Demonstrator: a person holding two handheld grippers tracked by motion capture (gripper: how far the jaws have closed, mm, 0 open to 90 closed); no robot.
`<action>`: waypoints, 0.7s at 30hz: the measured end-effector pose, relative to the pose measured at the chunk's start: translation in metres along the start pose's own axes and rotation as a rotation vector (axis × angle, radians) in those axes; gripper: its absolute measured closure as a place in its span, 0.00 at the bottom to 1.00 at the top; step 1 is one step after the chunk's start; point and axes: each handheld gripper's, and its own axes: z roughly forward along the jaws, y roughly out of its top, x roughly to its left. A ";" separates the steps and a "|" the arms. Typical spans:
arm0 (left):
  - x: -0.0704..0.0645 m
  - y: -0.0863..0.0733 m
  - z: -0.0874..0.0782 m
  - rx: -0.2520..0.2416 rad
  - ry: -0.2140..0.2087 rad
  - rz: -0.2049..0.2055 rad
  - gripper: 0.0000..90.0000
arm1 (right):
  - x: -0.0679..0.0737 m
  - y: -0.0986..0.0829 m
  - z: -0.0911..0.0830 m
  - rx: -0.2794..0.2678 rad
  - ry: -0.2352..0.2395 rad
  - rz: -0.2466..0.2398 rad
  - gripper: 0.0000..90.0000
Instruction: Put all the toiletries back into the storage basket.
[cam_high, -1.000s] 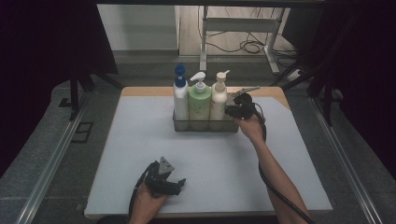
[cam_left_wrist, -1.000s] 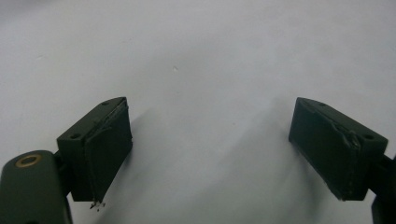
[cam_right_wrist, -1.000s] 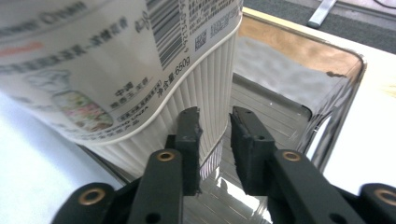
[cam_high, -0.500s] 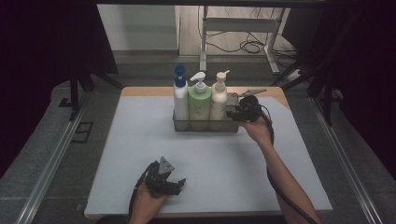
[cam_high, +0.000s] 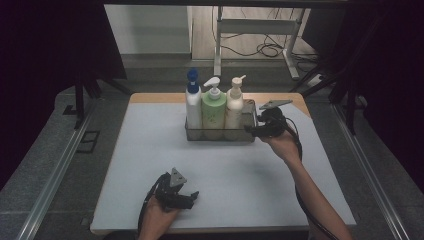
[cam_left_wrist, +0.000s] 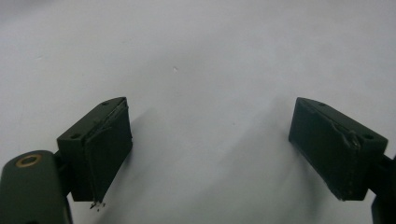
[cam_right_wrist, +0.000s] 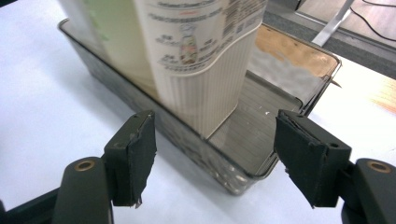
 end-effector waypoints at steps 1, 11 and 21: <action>0.000 0.000 0.000 0.000 0.000 0.000 0.15 | 0.001 -0.001 -0.003 -0.005 0.003 -0.004 0.31; 0.000 0.000 0.000 0.001 0.000 0.001 0.15 | 0.010 -0.012 -0.027 -0.015 0.016 -0.049 0.25; 0.000 0.000 0.000 -0.002 -0.001 -0.005 0.14 | 0.016 -0.039 -0.046 -0.005 0.012 -0.062 0.15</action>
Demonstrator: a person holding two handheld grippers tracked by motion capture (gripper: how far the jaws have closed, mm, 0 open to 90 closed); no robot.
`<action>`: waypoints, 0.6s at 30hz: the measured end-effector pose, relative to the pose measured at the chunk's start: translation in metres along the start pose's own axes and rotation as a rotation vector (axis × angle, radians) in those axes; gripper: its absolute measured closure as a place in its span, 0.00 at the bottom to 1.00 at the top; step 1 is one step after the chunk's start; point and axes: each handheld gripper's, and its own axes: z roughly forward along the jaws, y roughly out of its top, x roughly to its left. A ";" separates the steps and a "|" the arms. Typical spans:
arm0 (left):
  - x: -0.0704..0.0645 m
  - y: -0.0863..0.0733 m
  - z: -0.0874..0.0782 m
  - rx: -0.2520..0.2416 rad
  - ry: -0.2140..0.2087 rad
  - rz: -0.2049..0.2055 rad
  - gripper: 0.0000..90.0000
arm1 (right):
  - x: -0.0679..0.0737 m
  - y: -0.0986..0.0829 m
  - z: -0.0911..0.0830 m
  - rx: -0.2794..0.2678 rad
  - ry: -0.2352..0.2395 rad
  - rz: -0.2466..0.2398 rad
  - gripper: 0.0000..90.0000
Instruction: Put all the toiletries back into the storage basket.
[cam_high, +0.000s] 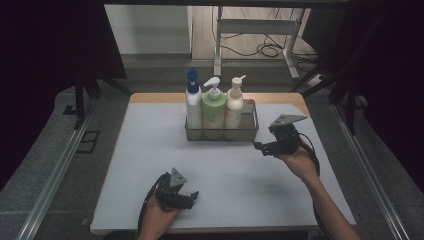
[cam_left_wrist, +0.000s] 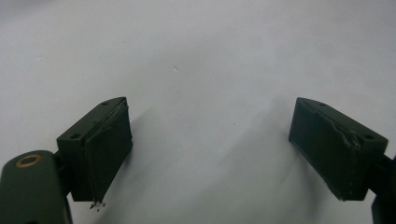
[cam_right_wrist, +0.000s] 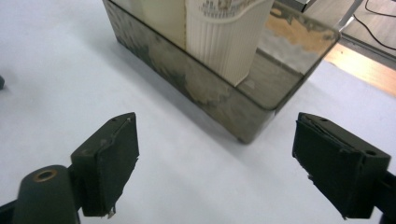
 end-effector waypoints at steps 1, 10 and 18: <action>0.000 0.000 0.000 0.000 0.000 0.000 0.14 | 0.001 -0.003 -0.002 0.000 -0.003 -0.002 0.15; 0.000 0.000 0.000 0.001 0.000 0.000 0.14 | 0.008 -0.034 -0.012 0.020 -0.008 -0.013 0.11; 0.000 0.000 0.000 0.000 0.000 0.000 0.14 | 0.012 -0.074 -0.013 0.038 -0.014 0.020 0.02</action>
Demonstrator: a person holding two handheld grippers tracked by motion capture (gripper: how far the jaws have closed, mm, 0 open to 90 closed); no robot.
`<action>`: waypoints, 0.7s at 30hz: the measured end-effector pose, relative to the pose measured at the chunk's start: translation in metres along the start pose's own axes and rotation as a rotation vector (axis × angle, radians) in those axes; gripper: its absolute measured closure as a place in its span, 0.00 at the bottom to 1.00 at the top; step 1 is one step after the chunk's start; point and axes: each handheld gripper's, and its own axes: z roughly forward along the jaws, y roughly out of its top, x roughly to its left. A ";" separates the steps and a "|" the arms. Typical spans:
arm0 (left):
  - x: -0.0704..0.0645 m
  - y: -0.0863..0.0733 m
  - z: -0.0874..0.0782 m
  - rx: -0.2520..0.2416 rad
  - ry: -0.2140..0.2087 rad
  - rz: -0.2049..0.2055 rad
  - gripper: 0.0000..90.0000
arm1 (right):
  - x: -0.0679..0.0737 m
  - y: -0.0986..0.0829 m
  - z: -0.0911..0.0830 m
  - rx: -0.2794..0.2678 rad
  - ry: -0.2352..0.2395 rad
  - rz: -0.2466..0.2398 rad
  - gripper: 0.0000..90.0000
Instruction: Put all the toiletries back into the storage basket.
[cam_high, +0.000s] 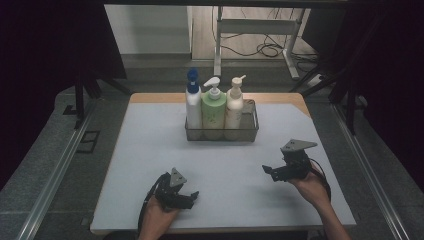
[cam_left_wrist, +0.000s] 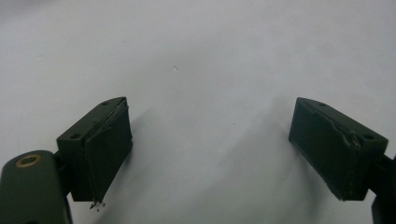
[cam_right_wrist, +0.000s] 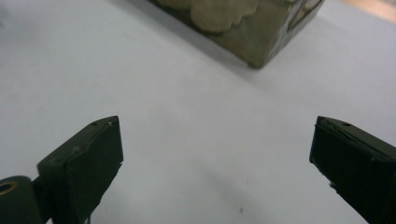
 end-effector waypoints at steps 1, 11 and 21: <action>0.000 0.000 0.000 0.000 0.000 0.000 0.14 | 0.000 -0.005 0.000 0.002 -0.003 0.008 0.01; 0.000 0.000 0.000 0.000 0.001 0.001 0.14 | -0.003 -0.049 0.015 0.040 -0.007 0.049 0.00; 0.000 0.000 0.000 0.001 0.000 0.000 0.14 | -0.003 -0.062 0.024 0.066 0.001 0.054 0.00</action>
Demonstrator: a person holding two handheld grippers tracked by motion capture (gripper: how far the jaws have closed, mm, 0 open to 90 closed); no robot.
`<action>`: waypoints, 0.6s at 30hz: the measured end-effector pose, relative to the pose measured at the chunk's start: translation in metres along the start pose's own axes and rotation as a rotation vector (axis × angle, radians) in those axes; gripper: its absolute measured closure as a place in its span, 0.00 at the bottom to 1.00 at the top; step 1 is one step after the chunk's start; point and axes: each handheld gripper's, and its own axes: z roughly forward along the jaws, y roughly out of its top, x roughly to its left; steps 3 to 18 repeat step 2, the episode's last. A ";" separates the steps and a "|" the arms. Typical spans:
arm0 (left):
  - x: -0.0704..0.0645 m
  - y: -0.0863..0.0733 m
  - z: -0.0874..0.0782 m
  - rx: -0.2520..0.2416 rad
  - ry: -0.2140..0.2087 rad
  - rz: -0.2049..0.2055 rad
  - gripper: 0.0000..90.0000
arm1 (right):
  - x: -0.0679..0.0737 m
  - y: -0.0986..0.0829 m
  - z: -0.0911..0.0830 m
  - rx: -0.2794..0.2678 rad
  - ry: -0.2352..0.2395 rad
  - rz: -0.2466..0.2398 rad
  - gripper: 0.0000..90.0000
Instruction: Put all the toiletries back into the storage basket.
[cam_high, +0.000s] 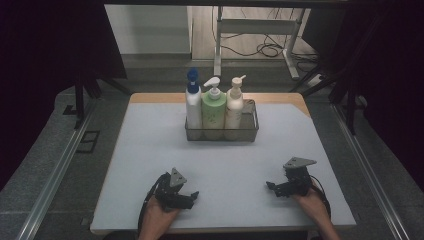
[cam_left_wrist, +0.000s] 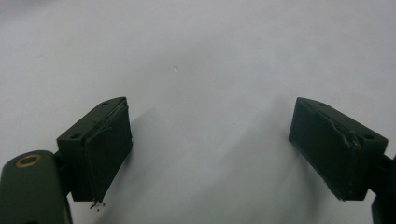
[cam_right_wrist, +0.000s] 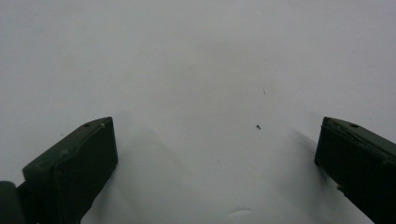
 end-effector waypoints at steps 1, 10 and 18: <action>0.000 0.000 0.000 0.000 0.001 0.001 0.14 | 0.000 0.000 0.000 -0.001 0.001 0.002 0.00; 0.000 0.000 0.000 0.000 -0.001 -0.002 0.14 | 0.000 0.000 0.000 -0.002 0.001 0.003 0.00; 0.000 0.000 0.000 0.000 -0.001 -0.002 0.14 | 0.000 0.000 0.000 -0.002 0.001 0.003 0.00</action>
